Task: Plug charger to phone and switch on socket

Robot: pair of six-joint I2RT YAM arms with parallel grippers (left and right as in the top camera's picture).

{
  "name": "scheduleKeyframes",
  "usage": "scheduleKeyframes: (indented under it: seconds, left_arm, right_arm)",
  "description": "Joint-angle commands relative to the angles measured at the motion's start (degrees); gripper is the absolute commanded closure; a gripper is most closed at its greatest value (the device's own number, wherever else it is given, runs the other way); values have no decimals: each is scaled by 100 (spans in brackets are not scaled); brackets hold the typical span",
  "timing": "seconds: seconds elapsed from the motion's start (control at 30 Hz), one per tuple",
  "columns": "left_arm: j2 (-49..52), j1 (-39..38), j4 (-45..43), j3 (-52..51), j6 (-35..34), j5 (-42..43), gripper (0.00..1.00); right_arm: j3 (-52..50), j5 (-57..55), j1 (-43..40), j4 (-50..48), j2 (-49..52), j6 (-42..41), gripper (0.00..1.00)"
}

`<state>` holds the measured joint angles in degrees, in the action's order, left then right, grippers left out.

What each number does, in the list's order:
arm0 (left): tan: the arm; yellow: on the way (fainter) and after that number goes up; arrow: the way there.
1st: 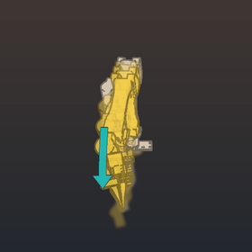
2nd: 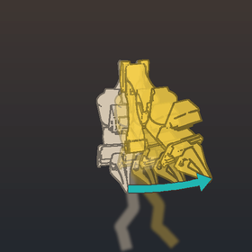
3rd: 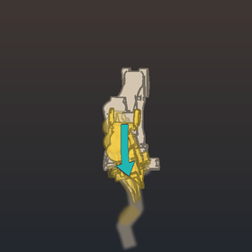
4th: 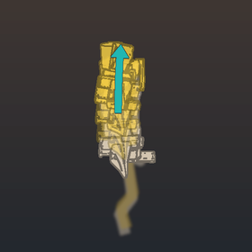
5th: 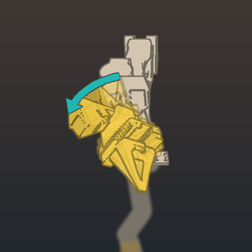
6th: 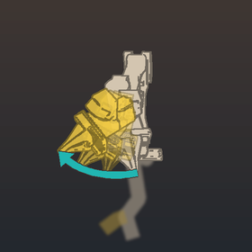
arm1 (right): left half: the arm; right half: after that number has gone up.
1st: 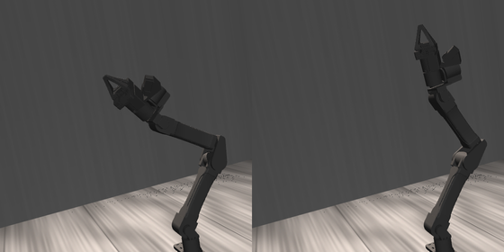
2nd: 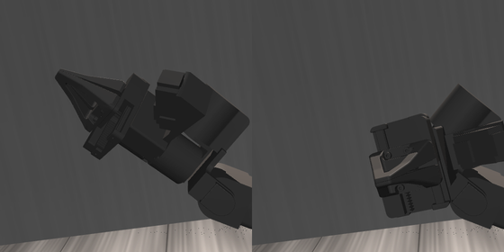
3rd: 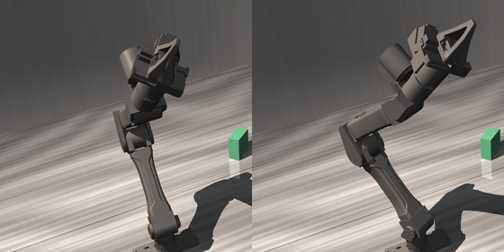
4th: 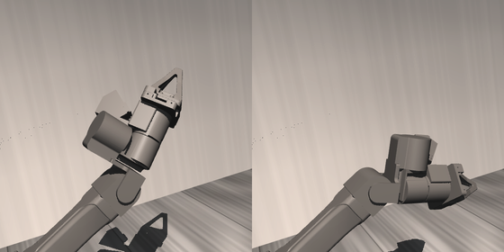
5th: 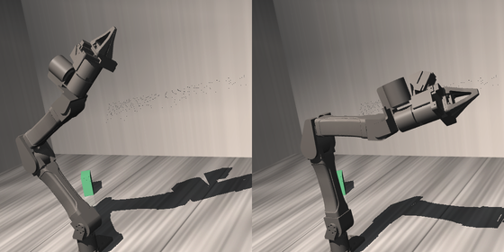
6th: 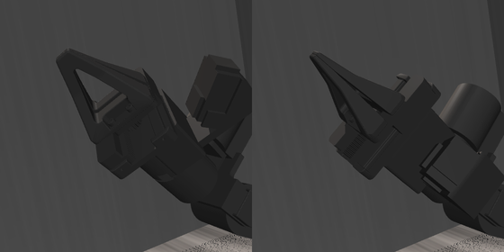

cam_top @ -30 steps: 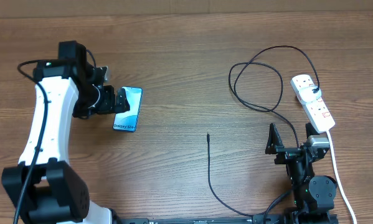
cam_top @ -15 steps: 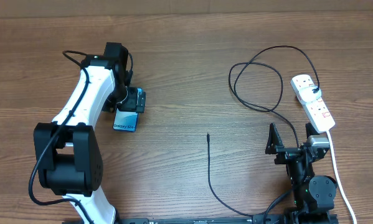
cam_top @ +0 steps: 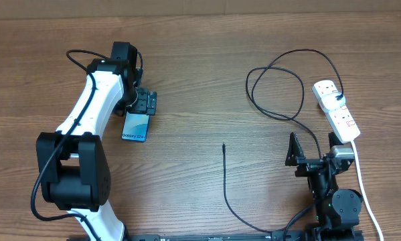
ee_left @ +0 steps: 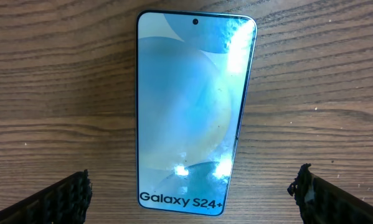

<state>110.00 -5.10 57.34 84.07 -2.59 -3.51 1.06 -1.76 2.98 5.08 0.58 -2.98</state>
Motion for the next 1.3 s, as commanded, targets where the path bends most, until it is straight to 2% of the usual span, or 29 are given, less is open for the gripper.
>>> scheduleKeyframes:
  seconds: [0.0,0.7,1.27]
  left_arm:
    - [264,68,-7,122,133,-15,0]
    - [704,68,-446,122,129,-157,0]
    - [1001,68,-361,120,282,-133,1]
  right_arm:
    - [-59,-22,-22,-39,-42,26,0]
    - [-59,-22,-22,-39,-42,26,0]
    - [-59,-22,-22,-42,-42,26,0]
